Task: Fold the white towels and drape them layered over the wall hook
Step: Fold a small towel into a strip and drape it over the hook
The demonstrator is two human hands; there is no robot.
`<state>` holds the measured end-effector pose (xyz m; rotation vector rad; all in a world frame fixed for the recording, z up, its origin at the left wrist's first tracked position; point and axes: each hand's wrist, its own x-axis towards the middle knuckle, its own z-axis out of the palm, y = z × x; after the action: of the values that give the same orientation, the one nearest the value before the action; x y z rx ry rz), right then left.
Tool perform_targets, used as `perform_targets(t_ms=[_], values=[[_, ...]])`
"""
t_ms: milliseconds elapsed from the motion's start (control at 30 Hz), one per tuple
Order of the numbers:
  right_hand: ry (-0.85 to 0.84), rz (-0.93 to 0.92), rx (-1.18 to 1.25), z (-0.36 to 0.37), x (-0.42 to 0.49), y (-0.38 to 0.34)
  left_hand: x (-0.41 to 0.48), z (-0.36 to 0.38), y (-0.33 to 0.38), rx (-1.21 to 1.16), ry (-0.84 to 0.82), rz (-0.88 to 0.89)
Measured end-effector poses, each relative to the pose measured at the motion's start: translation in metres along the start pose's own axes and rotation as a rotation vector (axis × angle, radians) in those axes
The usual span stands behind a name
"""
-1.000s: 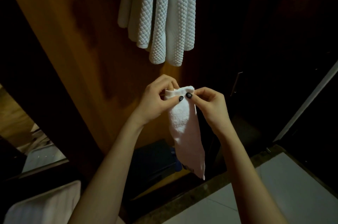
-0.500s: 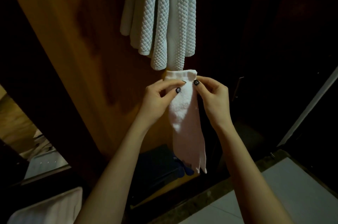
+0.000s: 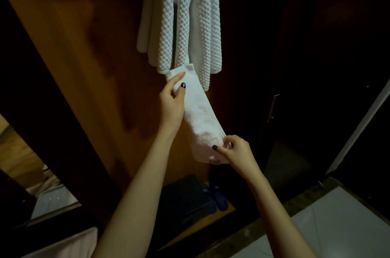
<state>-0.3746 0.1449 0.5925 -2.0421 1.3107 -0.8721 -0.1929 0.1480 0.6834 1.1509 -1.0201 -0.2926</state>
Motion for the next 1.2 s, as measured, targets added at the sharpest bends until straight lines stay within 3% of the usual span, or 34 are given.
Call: perform_targets(t_ms=[133, 233, 433, 733, 967, 1067, 1200], values=[[0.119, -0.013, 0.057, -0.007, 0.0, 0.004, 0.013, 0.001, -0.01, 0.094, -0.011, -0.016], [0.162, -0.033, -0.038, -0.013, 0.001, 0.01, 0.019, -0.002, -0.017, 0.098, 0.027, -0.022], [-0.05, -0.068, -0.019, -0.01, -0.002, 0.016, 0.021, 0.005, -0.031, 0.029, -0.004, -0.066], [0.285, -0.13, 0.153, -0.026, -0.01, 0.025, 0.022, -0.009, -0.059, 0.023, -0.033, -0.209], [0.305, -0.081, 0.406, -0.031, -0.01, 0.025, 0.018, -0.014, -0.079, -0.076, -0.07, -0.248], [0.168, -0.032, 0.517, -0.04, -0.004, 0.03, 0.021, -0.018, -0.081, -0.158, -0.077, -0.258], [-0.378, 0.178, 0.876, -0.05, -0.002, 0.033, 0.028, -0.016, -0.073, -0.206, -0.075, -0.21]])
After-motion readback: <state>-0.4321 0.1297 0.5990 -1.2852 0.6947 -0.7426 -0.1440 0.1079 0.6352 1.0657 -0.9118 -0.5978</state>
